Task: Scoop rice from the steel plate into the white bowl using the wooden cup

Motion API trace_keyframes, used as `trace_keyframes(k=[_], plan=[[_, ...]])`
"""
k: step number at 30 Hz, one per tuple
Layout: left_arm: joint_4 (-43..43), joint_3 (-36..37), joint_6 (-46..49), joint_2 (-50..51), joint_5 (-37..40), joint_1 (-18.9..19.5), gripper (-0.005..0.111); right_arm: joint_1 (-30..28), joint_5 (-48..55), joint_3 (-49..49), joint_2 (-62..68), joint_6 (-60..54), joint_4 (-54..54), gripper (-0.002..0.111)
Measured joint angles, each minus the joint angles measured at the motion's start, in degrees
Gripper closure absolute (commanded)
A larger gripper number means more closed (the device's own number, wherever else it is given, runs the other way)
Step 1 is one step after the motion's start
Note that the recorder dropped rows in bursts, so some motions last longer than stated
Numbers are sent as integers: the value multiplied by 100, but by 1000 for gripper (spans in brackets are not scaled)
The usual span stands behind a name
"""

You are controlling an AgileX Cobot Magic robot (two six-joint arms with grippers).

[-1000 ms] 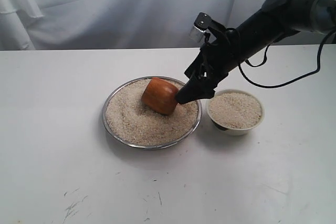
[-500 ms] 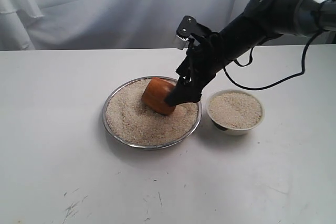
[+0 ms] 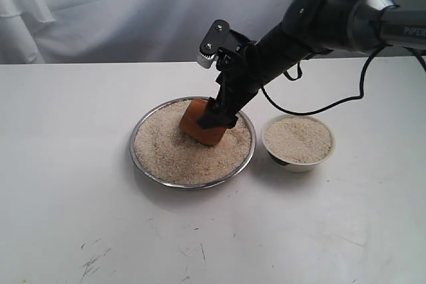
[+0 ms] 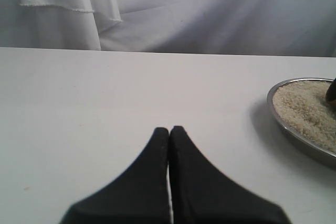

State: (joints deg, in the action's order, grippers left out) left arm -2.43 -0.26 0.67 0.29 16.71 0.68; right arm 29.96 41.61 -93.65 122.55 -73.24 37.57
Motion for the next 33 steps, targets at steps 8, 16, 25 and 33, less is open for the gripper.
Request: trace_keyframes(k=[8,16,25,33], plan=[[0,0,0,0,0,0,107,49,45,0,115,109,15,9],[0,0,0,0,0,0,107,71,-53,0,402,264,4,9],[0,0,0,0,0,0,107,172,-224,0,472,264,-57,9],[0,0,0,0,0,0,107,197,-441,0,740,263,-67,9]])
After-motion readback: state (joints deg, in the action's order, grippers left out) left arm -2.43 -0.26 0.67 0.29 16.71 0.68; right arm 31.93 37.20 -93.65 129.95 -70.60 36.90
